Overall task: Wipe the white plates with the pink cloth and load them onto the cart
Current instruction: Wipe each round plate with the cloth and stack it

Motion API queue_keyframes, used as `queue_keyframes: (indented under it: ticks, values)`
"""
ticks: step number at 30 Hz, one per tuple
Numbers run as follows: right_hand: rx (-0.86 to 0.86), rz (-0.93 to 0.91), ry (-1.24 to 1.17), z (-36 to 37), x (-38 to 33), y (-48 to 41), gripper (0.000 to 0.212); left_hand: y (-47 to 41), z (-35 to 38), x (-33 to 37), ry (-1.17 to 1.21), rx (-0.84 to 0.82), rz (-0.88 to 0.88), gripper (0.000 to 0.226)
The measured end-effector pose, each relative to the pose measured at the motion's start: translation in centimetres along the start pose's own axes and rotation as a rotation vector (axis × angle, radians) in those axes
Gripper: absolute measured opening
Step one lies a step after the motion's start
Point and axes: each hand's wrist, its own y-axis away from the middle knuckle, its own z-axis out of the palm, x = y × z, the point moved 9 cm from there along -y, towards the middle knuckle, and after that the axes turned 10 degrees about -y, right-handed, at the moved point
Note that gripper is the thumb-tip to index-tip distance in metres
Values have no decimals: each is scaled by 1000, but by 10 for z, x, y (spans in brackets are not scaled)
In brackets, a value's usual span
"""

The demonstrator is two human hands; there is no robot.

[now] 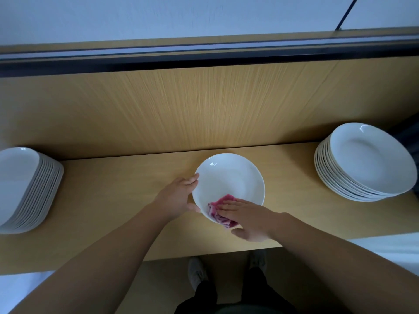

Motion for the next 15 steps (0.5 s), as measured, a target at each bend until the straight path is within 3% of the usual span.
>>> queue_keyframes:
  ticks: [8, 11, 13, 15]
  values:
    - [-27, 108, -25, -13, 36, 13, 46, 2, -1, 4, -67, -28, 39, 91]
    - [55, -112, 134, -42, 14, 11, 22, 5, -8, 13, -225, 29, 117, 83]
    - [126, -151, 183, -65, 9, 5, 24, 7, -8, 26, -261, 49, 188, 71]
    - [177, -138, 250, -81, 18, -12, 50, 7, -1, 39, -262, 20, 245, 63]
